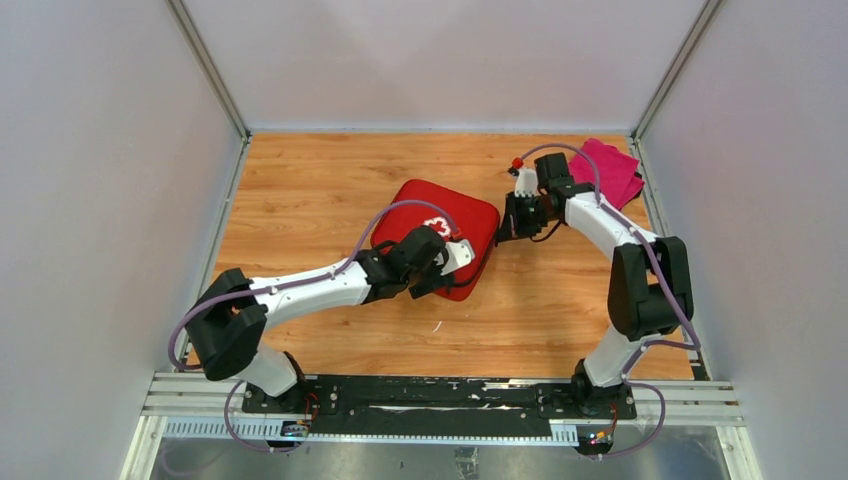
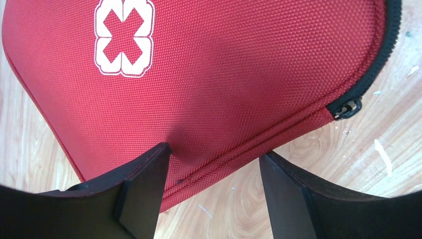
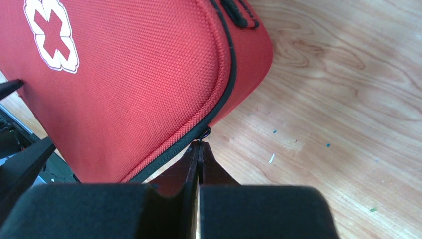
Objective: Organize the medicine kit
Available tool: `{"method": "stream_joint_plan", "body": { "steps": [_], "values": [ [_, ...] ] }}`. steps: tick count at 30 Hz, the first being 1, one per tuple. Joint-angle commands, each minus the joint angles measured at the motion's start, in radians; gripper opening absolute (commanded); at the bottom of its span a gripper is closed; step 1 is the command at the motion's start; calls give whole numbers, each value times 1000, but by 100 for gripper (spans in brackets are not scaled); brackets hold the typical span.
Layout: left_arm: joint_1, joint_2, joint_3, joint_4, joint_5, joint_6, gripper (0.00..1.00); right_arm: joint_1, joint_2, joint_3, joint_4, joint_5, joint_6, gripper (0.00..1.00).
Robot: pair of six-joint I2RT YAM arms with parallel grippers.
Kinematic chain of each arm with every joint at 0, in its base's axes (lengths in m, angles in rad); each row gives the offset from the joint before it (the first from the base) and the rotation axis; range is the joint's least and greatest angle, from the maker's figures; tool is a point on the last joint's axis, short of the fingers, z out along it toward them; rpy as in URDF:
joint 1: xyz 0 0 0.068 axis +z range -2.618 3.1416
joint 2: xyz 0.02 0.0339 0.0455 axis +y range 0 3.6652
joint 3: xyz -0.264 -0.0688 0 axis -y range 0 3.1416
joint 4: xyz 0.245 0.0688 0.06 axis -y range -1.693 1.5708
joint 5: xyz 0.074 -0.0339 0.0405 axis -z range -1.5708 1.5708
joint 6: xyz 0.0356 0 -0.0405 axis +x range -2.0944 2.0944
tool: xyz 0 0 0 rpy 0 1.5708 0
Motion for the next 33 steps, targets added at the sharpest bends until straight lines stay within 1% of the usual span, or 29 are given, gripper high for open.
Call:
{"method": "stream_joint_plan", "body": {
  "steps": [1, 5, 13, 24, 33],
  "values": [
    [-6, 28, 37, -13, -51, -44, 70, 48, -44, -53, -75, -12, -22, 0],
    [-4, 46, 56, -28, -63, -63, 69, 80, -81, -92, -92, -20, -33, 0],
    [-4, 62, 76, -34, -66, -79, 66, 129, -140, -161, -80, -95, -21, 0],
    [-4, 61, 79, -34, -70, -94, 65, 233, -241, -272, 36, -193, 98, 0],
    [-4, 72, 95, -35, -75, -110, 63, 295, -302, -346, 119, -225, 187, 0]
  ]
}}
